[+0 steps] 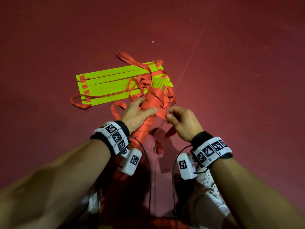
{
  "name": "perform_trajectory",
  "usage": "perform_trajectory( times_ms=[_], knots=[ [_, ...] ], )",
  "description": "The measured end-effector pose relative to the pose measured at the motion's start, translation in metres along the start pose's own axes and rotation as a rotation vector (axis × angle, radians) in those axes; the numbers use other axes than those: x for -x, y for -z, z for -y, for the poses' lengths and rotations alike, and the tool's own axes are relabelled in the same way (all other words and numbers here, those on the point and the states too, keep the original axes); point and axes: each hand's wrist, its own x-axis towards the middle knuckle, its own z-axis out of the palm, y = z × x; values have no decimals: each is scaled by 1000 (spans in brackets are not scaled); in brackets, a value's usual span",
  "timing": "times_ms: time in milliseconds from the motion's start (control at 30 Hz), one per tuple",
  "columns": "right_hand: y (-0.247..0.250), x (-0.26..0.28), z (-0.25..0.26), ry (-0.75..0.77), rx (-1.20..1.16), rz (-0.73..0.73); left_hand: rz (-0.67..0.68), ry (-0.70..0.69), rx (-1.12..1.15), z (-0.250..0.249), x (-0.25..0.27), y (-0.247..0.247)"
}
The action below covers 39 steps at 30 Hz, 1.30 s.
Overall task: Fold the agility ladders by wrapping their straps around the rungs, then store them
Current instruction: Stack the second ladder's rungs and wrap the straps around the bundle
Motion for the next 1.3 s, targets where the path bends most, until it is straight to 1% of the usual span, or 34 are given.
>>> perform_trajectory(
  times_ms=[133, 233, 333, 500, 600, 667, 800, 867, 933, 1067, 1167, 1233, 1300],
  knots=[
    [0, -1, -2, -13, 31, 21, 4, -4, 32, 1, -1, 0],
    [0, -1, -4, -31, 27, -1, -22, 5, 62, 2, -3, -1],
    [0, -1, -2, -42, 16, -24, 0, 9, 122, -3, 0, -4],
    [1, -1, 4, -37, -55, -55, 37, 29, 227, -8, 4, -10],
    [2, -1, 8, -28, -86, -51, 26, 34, 264, -10, 7, -9],
    [3, -1, 9, -25, -87, -24, 18, 47, 306, -10, 8, -9],
    [3, 3, 13, 37, -73, 131, 65, 79, 410, -15, 11, -8],
    [5, 3, 14, 62, -70, 120, 67, 88, 434, -18, 11, -8],
    [5, 2, 15, 53, -68, 78, 46, 78, 373, -19, 9, -7],
    [-2, 4, 12, -5, -55, -28, 49, 23, 125, -16, 5, -8],
    [-6, 4, 12, -42, -70, -76, 3, -32, -53, -13, 2, -9],
    [-8, 3, 14, -35, -75, -130, -10, -18, -57, -14, 2, -12],
    [-8, 3, 18, -6, -102, -187, -22, 23, -8, -17, 3, -16]
  ],
)
